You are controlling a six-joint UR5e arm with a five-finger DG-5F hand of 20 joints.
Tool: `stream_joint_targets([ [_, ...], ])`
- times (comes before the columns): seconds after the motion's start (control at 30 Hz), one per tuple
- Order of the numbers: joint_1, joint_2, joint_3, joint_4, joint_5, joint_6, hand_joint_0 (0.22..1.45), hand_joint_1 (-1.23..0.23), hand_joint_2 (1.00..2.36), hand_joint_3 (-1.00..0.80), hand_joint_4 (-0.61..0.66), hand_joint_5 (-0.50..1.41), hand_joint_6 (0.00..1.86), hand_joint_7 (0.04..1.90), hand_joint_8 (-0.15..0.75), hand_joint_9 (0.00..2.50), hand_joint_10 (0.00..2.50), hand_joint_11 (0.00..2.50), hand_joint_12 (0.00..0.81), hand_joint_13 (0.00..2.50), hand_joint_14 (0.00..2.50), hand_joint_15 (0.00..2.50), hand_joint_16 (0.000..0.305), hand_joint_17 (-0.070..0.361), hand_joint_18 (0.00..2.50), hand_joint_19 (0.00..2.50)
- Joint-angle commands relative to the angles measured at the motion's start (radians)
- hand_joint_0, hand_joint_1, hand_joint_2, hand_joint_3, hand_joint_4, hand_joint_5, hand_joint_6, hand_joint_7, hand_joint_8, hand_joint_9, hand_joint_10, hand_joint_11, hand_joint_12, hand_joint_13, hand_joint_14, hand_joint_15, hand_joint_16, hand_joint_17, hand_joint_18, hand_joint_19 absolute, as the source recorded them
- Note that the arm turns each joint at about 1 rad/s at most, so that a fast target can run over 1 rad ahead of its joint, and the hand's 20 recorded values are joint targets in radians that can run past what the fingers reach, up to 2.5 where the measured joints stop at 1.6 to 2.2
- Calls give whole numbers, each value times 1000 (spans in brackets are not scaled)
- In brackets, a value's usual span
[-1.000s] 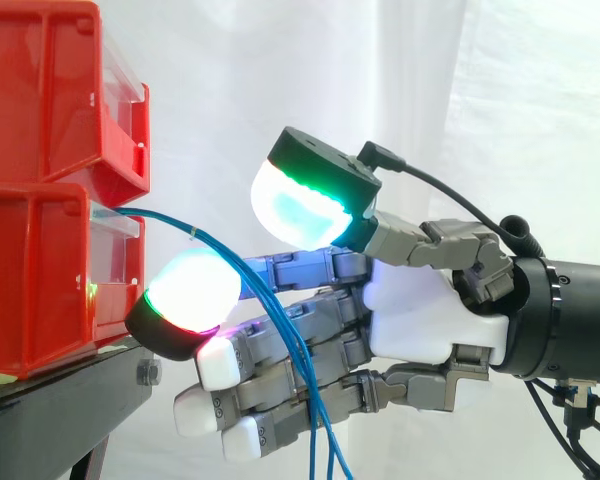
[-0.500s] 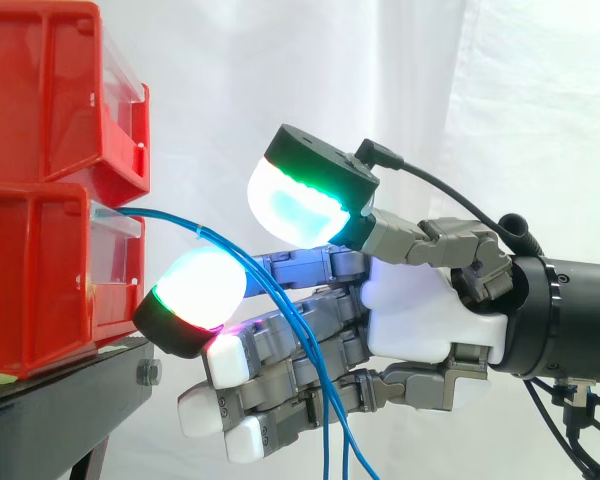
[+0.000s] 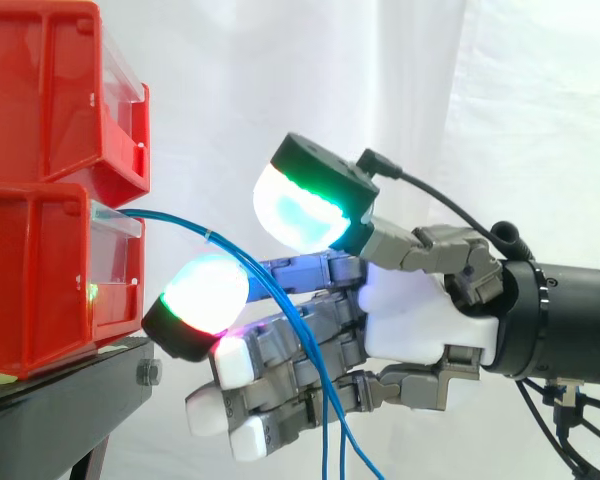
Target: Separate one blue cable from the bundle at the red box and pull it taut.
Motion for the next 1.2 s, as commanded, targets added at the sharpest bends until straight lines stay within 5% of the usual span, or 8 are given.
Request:
stream_joint_targets([
  [0.0,-4,-7,6,4,-28,1,634,-640,1002,-468,297,-142,501,1294,326,830,13,483,346,802,10,299,38,85,668,421],
  [1.17,-30,-31,29,9,-40,1,555,-595,1000,-500,301,-130,500,1339,331,850,11,499,357,818,12,323,41,93,706,477],
])
